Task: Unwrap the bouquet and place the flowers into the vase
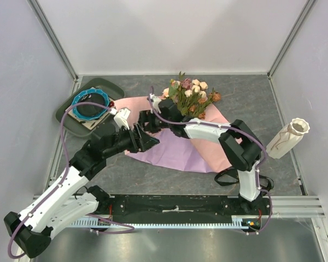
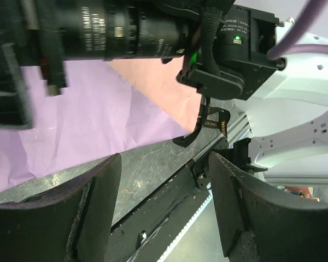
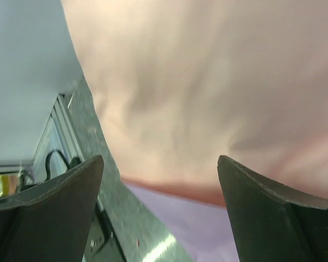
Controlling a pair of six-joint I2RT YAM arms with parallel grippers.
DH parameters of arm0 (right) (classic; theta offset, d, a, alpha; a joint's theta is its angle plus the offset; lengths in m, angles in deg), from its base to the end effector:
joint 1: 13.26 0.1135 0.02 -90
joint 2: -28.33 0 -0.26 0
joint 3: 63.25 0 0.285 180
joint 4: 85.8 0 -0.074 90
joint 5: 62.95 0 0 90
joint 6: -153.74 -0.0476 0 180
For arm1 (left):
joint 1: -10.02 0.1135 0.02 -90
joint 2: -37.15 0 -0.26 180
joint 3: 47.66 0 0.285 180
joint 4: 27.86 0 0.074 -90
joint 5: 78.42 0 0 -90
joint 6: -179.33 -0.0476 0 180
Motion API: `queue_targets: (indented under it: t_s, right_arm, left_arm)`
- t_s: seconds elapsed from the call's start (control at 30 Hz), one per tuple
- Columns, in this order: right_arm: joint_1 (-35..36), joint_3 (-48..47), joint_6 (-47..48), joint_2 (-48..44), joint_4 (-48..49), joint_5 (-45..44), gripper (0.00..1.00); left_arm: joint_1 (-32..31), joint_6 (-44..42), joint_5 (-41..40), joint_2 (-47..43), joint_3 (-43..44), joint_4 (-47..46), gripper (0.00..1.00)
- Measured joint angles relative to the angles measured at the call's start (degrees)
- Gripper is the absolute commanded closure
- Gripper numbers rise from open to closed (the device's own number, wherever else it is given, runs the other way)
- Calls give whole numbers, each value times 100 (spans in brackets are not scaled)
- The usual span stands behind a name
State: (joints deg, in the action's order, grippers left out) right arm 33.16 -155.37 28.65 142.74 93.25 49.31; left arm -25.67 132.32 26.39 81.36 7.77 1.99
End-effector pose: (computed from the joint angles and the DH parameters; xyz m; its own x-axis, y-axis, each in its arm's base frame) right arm 0.3314 0.3744 0.1956 -0.7459 -0.0121 -0.6659 -0.5885 0.4800 0.6505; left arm 0.1772 -0.1423 0.3119 -0.7085 -0.3027 -0.6375 0.3795 0.5981 -0.7059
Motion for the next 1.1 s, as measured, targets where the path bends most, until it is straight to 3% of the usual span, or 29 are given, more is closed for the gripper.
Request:
queue_targets:
  t_s: [0.13, 0.23, 0.3, 0.4, 0.53, 0.8, 1.03, 1.1]
  right_arm:
    - [-518, 1054, -302, -597, 87, 428, 3]
    - [-1222, 1823, -164, -1696, -188, 374, 2]
    - [-1733, 2074, 173, -2385, -400, 251, 2]
    - [-2055, 2094, 658, -2653, -627, 151, 2]
    - [-2061, 2243, 1143, -2251, -979, 155, 2]
    - [-1967, 2741, 1056, -1582, -619, 1392, 2]
    - [-1200, 3486, 892, -2955, -581, 1915, 2]
    - [-584, 3700, 807, -3532, -605, 1860, 2]
  left_arm:
    - [-2, 63, 9, 109, -35, 22, 28]
    - [0, 129, 33, 387, -39, 2, 26]
    - [0, 179, 105, 658, -42, -98, 28]
    - [37, 249, 367, 1239, -9, -238, 28]
    - [59, 404, 570, 1716, -57, -393, 28]
    - [61, 457, 472, 1075, -63, -358, 27]
    - [83, 348, 74, 678, 243, 48, 27]
    - [85, 275, -2, 675, 389, 114, 27]
